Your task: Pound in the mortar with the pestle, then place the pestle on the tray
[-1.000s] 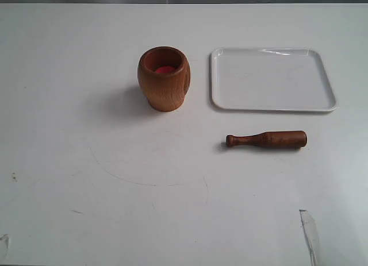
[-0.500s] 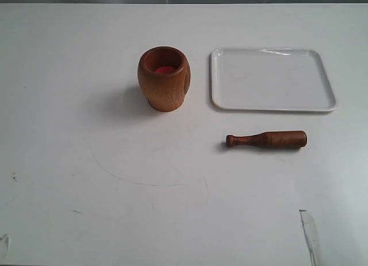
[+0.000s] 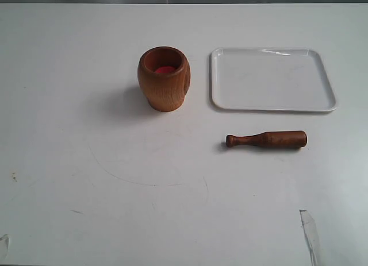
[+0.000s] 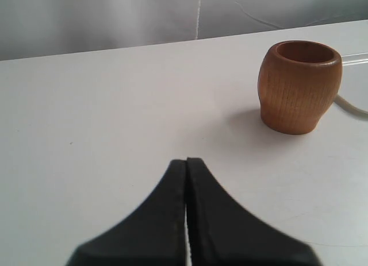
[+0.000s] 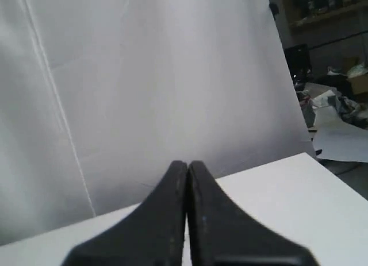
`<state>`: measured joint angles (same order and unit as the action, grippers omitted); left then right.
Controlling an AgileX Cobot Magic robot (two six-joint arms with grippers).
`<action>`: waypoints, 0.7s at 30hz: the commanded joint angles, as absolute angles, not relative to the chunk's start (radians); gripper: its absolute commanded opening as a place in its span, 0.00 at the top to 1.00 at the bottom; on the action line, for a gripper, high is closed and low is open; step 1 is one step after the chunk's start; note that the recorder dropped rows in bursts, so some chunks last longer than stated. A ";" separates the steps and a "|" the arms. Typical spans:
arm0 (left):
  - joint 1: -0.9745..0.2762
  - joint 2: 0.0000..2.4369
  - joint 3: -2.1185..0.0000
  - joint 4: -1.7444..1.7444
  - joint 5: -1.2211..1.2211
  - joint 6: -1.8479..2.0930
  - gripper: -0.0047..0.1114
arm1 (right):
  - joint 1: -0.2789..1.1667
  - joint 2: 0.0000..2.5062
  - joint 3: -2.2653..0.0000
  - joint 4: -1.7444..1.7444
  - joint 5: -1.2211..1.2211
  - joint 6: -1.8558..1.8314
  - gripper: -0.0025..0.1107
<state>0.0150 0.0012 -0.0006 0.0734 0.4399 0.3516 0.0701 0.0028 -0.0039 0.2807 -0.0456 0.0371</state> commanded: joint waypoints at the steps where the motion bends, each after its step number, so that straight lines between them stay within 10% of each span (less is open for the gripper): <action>1: 0.007 0.000 0.000 0.066 0.437 0.343 0.96 | 0.071 0.000 -0.070 0.314 -0.085 0.051 0.98; 21: 0.007 0.000 0.000 0.066 0.437 0.343 0.96 | 0.071 0.316 -0.783 0.492 0.664 -0.852 0.98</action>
